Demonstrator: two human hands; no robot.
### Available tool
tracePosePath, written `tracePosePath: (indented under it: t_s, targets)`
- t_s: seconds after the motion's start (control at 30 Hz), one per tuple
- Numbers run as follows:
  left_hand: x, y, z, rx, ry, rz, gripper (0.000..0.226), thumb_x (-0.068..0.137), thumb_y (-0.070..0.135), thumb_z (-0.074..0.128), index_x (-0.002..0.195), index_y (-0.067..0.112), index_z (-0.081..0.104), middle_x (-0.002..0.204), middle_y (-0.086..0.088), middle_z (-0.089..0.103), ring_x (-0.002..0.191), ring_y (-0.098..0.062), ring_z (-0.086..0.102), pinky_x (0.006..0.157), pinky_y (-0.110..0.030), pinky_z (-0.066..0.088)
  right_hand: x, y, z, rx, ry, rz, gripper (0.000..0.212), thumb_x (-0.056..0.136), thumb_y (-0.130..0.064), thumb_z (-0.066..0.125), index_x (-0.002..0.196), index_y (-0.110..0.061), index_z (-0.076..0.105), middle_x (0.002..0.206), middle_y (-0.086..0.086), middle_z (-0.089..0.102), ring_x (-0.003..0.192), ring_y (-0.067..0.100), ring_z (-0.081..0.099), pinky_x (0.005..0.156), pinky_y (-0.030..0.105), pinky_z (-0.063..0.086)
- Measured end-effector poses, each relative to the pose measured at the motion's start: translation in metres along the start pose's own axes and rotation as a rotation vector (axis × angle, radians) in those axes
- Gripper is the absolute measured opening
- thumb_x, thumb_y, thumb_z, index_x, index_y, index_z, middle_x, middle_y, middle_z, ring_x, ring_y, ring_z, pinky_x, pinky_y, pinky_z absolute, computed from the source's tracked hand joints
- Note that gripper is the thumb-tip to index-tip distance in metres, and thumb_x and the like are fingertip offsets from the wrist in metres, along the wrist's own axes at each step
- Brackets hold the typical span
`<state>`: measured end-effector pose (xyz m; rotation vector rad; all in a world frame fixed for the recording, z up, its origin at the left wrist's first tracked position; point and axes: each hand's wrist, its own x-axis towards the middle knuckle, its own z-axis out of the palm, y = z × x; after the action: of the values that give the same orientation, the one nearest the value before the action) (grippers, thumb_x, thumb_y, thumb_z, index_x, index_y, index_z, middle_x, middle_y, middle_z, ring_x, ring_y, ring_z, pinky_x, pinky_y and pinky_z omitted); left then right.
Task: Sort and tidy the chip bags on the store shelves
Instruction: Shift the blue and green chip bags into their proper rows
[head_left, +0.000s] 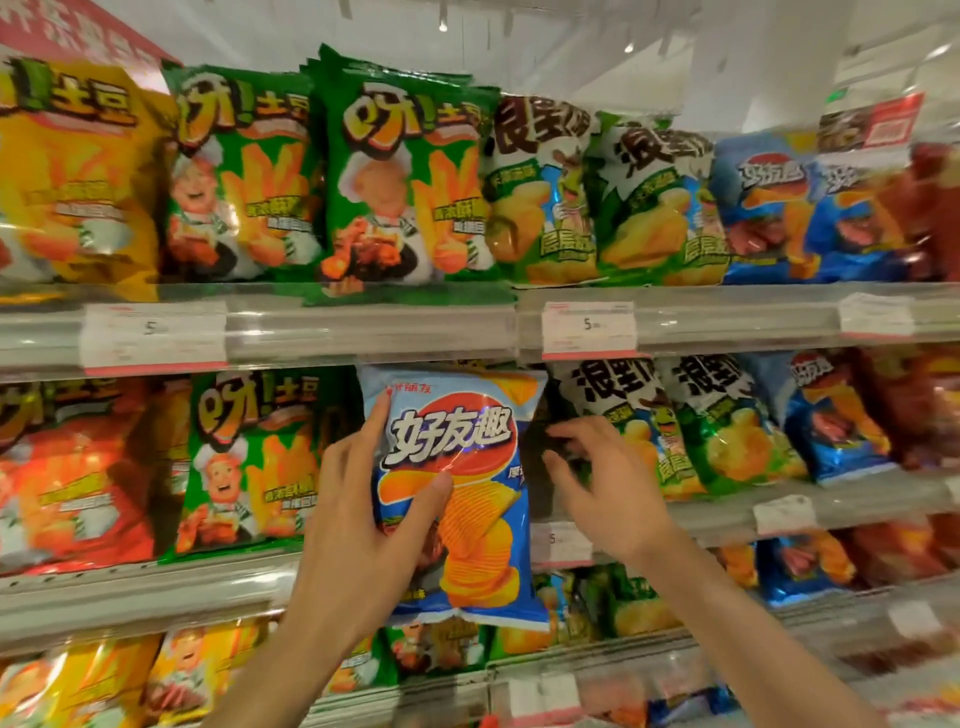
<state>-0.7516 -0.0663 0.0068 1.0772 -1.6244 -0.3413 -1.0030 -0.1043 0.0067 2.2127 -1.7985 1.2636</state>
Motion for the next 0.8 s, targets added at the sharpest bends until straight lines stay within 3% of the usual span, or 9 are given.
tracePosePath:
  t_s: [0.1, 0.2, 0.27, 0.37, 0.47, 0.53, 0.63, 0.7, 0.8]
  targets:
    - [0.001, 0.019, 0.035, -0.033, 0.001, -0.022, 0.077, 0.082, 0.061, 0.060, 0.146, 0.066, 0.016, 0.129, 0.011, 0.041, 0.111, 0.011, 0.051, 0.079, -0.015, 0.049, -0.002, 0.037, -0.031, -0.065, 0.006, -0.027, 0.020, 0.096, -0.032, 0.060, 0.113, -0.024, 0.067, 0.107, -0.011, 0.060, 0.096, 0.011, 0.062, 0.082, 0.015, 0.042]
    - [0.003, 0.034, 0.071, -0.017, 0.007, -0.015, 0.078, 0.084, 0.059, 0.060, 0.150, 0.060, 0.018, 0.136, 0.011, 0.041, 0.117, 0.009, 0.047, 0.087, -0.017, 0.044, -0.003, 0.077, -0.062, -0.101, 0.061, -0.021, 0.013, 0.094, -0.027, 0.061, 0.104, -0.022, 0.069, 0.102, -0.010, 0.060, 0.096, 0.015, 0.061, 0.080, 0.030, 0.050]
    - [0.003, 0.045, 0.093, 0.000, 0.012, -0.030, 0.079, 0.084, 0.059, 0.060, 0.151, 0.057, 0.018, 0.138, 0.013, 0.039, 0.113, 0.018, 0.042, 0.083, -0.012, 0.039, -0.002, 0.107, -0.080, -0.175, 0.121, 0.014, 0.019, 0.092, -0.029, 0.063, 0.106, -0.017, 0.070, 0.106, -0.002, 0.061, 0.101, 0.021, 0.059, 0.084, 0.037, 0.051]
    - [0.004, 0.058, 0.118, 0.022, 0.030, -0.065, 0.081, 0.083, 0.057, 0.060, 0.154, 0.051, 0.020, 0.133, 0.011, 0.039, 0.108, 0.026, 0.039, 0.078, -0.007, 0.039, 0.007, 0.149, -0.103, -0.318, 0.175, 0.139, 0.040, 0.088, -0.037, 0.070, 0.117, -0.010, 0.066, 0.120, 0.014, 0.059, 0.112, 0.036, 0.056, 0.089, 0.047, 0.051]
    - [0.005, 0.064, 0.135, 0.037, 0.036, -0.090, 0.081, 0.081, 0.062, 0.060, 0.152, 0.055, 0.019, 0.134, 0.007, 0.040, 0.116, -0.002, 0.047, 0.093, -0.032, 0.049, 0.021, 0.182, -0.115, -0.367, 0.136, 0.292, 0.072, 0.082, -0.057, 0.069, 0.134, -0.008, 0.054, 0.138, 0.021, 0.049, 0.126, 0.046, 0.047, 0.095, 0.056, 0.046]
    - [0.007, 0.067, 0.144, 0.056, 0.027, -0.108, 0.081, 0.081, 0.062, 0.059, 0.151, 0.056, 0.019, 0.133, 0.006, 0.041, 0.117, -0.009, 0.048, 0.090, -0.038, 0.049, 0.028, 0.197, -0.117, -0.359, 0.053, 0.372, 0.095, 0.079, -0.072, 0.061, 0.148, -0.012, 0.036, 0.153, 0.021, 0.034, 0.138, 0.044, 0.036, 0.107, 0.059, 0.036]
    - [0.008, 0.072, 0.156, 0.060, 0.017, -0.120, 0.081, 0.080, 0.063, 0.059, 0.150, 0.060, 0.018, 0.129, 0.005, 0.042, 0.108, -0.015, 0.057, 0.084, -0.037, 0.053, 0.032, 0.212, -0.111, -0.323, -0.055, 0.437, 0.114, 0.073, -0.086, 0.050, 0.157, -0.019, 0.011, 0.164, 0.017, 0.011, 0.149, 0.038, 0.017, 0.117, 0.058, 0.021]
    - [0.009, 0.075, 0.162, 0.047, 0.010, -0.128, 0.081, 0.080, 0.064, 0.058, 0.149, 0.062, 0.015, 0.126, 0.007, 0.040, 0.104, -0.006, 0.057, 0.080, -0.030, 0.053, 0.032, 0.217, -0.104, -0.304, -0.070, 0.446, 0.120, 0.069, -0.089, 0.051, 0.157, -0.022, 0.006, 0.164, 0.014, 0.010, 0.150, 0.036, 0.016, 0.118, 0.058, 0.018]
    - [0.012, 0.078, 0.171, 0.062, 0.010, -0.130, 0.082, 0.081, 0.062, 0.058, 0.151, 0.058, 0.015, 0.128, 0.008, 0.040, 0.104, 0.003, 0.046, 0.076, -0.012, 0.039, 0.034, 0.219, -0.100, -0.247, -0.042, 0.458, 0.117, 0.071, -0.082, 0.059, 0.157, -0.022, 0.009, 0.162, 0.013, 0.018, 0.147, 0.036, 0.023, 0.116, 0.057, 0.026]
